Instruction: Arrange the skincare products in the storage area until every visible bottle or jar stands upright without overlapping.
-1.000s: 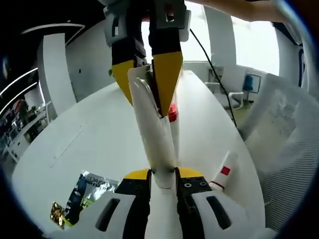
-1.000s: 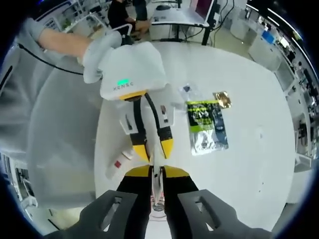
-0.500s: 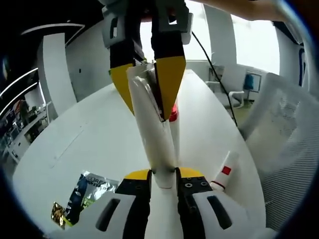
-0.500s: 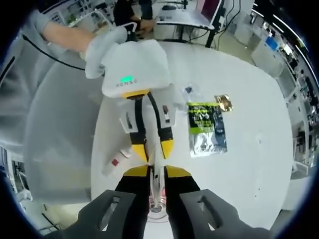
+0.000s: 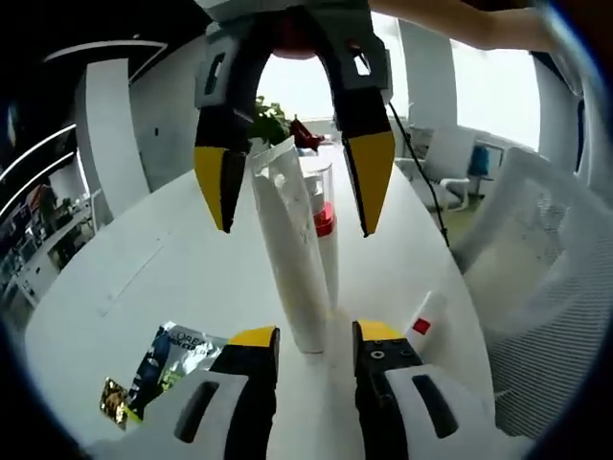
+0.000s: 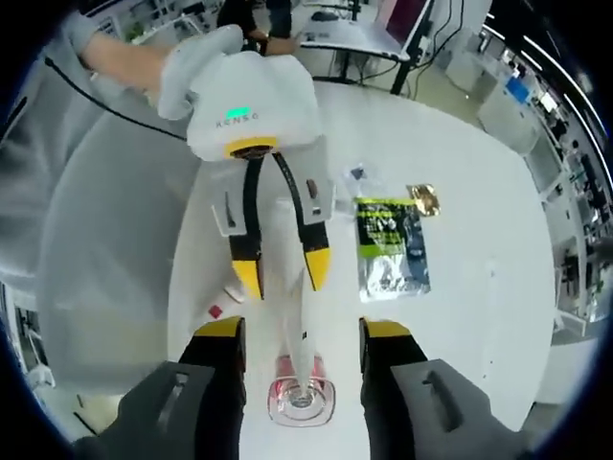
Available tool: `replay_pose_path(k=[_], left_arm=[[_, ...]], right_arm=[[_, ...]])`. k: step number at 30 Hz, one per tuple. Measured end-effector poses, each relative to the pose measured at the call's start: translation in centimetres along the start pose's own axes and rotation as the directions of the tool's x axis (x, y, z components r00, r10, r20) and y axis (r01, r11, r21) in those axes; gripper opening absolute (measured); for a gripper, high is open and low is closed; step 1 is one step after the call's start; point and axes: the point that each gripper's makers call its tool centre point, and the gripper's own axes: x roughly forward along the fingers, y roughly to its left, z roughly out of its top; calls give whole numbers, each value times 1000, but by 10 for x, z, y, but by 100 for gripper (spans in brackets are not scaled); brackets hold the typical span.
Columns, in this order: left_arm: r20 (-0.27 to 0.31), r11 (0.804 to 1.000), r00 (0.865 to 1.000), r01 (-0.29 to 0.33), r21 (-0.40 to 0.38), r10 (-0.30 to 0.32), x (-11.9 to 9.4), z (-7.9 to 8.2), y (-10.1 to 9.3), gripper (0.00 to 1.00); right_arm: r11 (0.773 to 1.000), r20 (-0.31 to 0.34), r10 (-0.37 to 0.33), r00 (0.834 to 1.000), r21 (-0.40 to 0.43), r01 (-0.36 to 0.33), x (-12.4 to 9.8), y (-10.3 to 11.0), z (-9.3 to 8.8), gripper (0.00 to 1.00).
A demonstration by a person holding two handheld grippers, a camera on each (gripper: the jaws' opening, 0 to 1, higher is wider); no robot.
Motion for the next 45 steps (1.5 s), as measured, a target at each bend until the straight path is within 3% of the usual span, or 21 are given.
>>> replay_pose_path(k=[9,13,19,26,31,40,44,45], left_arm=[[24,992,994,-104,-78,106,-25,4,20,47],[40,985,992,-112,-129,118,-37,7,18,55],[20,977,988,-149,-154,154,-52,2,17,71],[8,962,981,-186,-201,191,-65,-1,13,83],[20,951,976,-207,-230,217,-72,2,10,98],[10,952,980,-188,-242,197,-80,1,-6,99],[4,946,978,-200,-255,208,-87,-3,-7,99],[4,944,977,-204,-260,212,-90,-3,-7,99]], right_arm=[[997,28,-60,998,39,59,-6,-3,-5,68],[994,49,-87,995,69,83,-8,0,-8,73],[987,84,-124,989,116,114,-12,4,-10,82],[967,134,-187,973,198,159,-18,7,-14,91],[952,134,-227,965,242,190,-19,8,-23,99],[925,166,-289,943,302,230,-27,15,-25,100],[915,168,-308,936,321,244,-30,28,-23,100],[902,169,-336,927,342,265,-33,21,-26,100]])
